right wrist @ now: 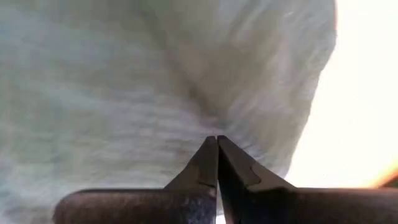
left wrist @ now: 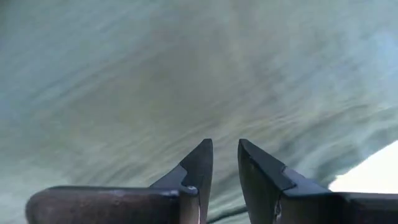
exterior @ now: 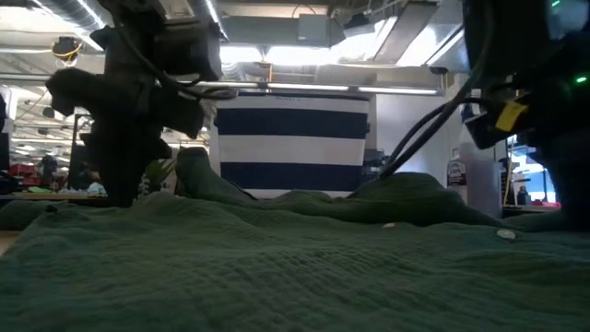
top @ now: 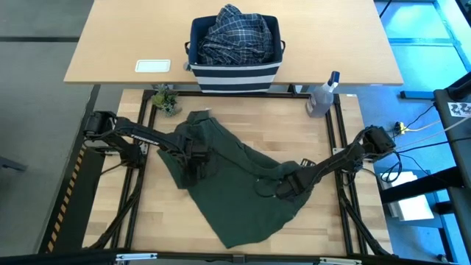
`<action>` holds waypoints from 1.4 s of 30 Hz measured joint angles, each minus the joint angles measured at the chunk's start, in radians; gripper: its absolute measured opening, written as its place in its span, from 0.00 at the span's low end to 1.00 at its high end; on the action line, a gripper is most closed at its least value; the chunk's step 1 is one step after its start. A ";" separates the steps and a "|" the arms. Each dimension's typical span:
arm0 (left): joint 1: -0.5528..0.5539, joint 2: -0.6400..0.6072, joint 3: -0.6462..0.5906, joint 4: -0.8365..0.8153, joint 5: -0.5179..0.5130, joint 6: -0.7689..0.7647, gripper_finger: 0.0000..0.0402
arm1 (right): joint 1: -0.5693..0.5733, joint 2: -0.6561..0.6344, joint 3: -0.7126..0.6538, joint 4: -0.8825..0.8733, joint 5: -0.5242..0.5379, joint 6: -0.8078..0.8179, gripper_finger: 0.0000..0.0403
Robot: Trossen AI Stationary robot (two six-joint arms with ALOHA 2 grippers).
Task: Fold Laundry from Bin
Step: Fold the green polo shirt
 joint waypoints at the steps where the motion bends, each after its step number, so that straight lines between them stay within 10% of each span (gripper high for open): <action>1: -0.009 0.000 0.000 0.017 0.009 0.000 0.18 | -0.012 0.000 0.000 -0.008 0.013 -0.005 0.00; 18: -0.001 -0.008 0.000 -0.034 -0.229 0.123 0.18 | 0.003 -0.037 0.035 0.075 -0.083 -0.073 0.00; 29: 0.100 -0.008 0.000 -0.065 -0.426 0.185 0.17 | 0.040 0.012 0.040 0.461 -0.062 -0.124 0.00; 42: 0.177 -0.007 -0.083 -0.043 -0.199 0.136 0.09 | 0.040 0.076 0.045 0.304 -0.061 -0.057 0.00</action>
